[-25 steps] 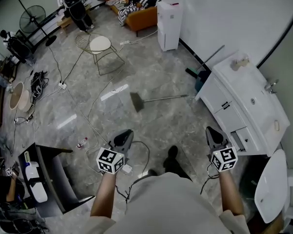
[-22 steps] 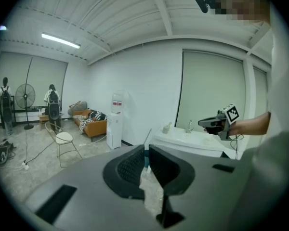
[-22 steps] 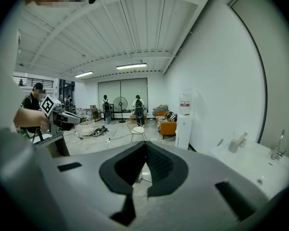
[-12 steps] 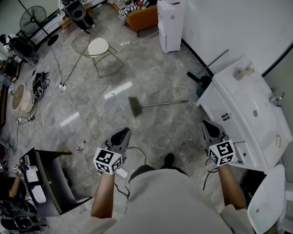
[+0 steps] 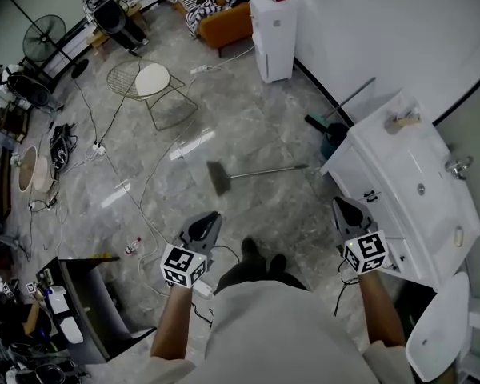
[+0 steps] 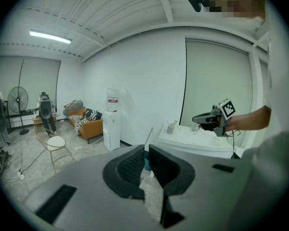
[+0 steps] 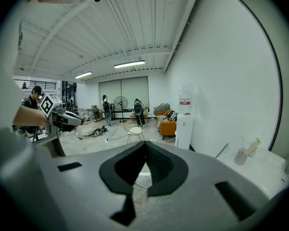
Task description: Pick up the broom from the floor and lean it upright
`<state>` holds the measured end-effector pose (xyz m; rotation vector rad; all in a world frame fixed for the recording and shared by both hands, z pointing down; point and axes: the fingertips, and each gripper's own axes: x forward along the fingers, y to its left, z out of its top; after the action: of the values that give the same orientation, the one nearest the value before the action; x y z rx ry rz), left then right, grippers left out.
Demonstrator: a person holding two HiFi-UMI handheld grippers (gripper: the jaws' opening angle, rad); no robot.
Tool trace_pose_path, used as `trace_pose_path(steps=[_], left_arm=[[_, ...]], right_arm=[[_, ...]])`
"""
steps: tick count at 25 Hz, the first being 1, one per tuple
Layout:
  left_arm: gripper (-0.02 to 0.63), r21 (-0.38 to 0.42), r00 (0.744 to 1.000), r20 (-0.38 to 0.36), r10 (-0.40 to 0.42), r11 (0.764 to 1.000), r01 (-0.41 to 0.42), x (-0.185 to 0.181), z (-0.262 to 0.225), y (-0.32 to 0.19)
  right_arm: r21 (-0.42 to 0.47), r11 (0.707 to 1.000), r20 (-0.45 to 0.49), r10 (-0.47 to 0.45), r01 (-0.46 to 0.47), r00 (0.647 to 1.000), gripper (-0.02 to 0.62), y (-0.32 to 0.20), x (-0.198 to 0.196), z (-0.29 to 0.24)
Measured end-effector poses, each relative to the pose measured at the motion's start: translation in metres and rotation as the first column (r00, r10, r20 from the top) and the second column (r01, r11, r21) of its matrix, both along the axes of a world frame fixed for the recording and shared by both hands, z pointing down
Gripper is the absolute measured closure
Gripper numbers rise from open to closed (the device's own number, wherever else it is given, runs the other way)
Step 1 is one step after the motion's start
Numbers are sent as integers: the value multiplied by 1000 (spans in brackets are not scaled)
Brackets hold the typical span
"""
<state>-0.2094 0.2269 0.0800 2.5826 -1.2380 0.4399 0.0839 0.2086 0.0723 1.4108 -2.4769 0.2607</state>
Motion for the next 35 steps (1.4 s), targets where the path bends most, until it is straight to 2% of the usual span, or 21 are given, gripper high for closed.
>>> trace_pose_path(steps=[4,8,12,16,22,27,31,35], left_arm=[[578,-27,999,-8,39,999,-40,7,17,-42],[578,-21,996,3,86,996,-86,8,45,-91],[578,-62,989,19,149,987,-147,7,69,-138],[578,-67,980,47,192,980,-188,-6,108,-188],[578,-131,969,55,242,964,-233,-17,175,-245],[578,-186,969,48,243,955,-231,-11,221,-280],[578,-210,969,63,240,952,-223,4,261,-309],[578,-232,958,85,274,941,-248,29,303,-332]], right_arm=[[-45,998,1,38,-38,999,594,-27,1,18],[-96,992,-21,76,-78,997,594,-57,-4,42],[-136,983,-26,119,-122,993,594,-92,-19,57],[-182,970,-46,155,-161,987,594,-127,-35,83],[-248,938,-61,236,-244,970,594,-165,-46,133],[-297,907,-50,298,-299,953,594,-188,-38,174],[-320,899,-62,296,-300,953,594,-216,-23,211],[-343,891,-49,298,-296,953,594,-246,-3,253]])
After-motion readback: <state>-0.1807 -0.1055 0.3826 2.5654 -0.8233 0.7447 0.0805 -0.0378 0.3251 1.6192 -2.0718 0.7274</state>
